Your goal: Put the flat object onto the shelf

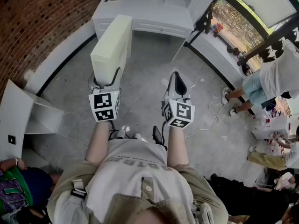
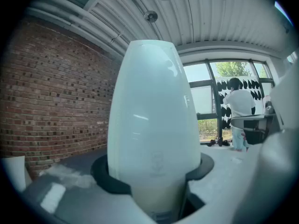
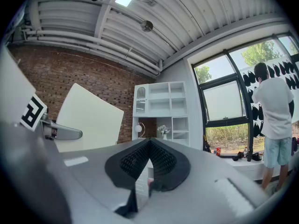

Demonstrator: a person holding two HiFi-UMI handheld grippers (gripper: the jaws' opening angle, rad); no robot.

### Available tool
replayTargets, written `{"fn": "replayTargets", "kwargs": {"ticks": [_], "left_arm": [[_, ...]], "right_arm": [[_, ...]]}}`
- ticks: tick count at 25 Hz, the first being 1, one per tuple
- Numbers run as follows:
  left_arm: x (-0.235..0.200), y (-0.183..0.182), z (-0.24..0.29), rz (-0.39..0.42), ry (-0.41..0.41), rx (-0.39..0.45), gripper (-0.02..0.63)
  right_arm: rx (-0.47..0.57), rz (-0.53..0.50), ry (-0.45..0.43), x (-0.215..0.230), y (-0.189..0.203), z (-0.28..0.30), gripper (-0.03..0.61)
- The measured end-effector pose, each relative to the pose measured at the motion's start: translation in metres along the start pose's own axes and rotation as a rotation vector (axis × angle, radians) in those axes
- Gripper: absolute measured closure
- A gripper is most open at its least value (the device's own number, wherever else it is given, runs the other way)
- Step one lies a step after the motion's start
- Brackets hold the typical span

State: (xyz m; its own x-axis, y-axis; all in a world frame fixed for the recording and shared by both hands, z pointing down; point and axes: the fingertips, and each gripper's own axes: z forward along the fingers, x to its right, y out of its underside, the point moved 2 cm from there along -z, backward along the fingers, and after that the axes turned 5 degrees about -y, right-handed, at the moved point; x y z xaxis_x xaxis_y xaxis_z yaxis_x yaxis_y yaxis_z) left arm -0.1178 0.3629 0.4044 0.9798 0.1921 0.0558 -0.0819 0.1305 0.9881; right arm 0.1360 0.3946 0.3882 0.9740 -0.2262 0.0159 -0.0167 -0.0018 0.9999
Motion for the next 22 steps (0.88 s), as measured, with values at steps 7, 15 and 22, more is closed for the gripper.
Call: {"fn": "replayTargets", "kwargs": {"ticks": [7,15,22], "left_arm": [[0.008,-0.002,-0.003,-0.001,0.001,0.003,0.321],[0.016,0.0,0.0,-0.029,0.002,0.001,0.321],[0.028,0.013,0.018,-0.394,0.035,-0.004,0.321]], "right_arm": [[0.005,-0.007,-0.007,0.002,-0.003,-0.004,0.578],[-0.006,-0.007,-0.021,0.005,-0.001,-0.004,0.578],[0.001,0.234,-0.032,0.033,0.009,-0.008,0.575]]}}
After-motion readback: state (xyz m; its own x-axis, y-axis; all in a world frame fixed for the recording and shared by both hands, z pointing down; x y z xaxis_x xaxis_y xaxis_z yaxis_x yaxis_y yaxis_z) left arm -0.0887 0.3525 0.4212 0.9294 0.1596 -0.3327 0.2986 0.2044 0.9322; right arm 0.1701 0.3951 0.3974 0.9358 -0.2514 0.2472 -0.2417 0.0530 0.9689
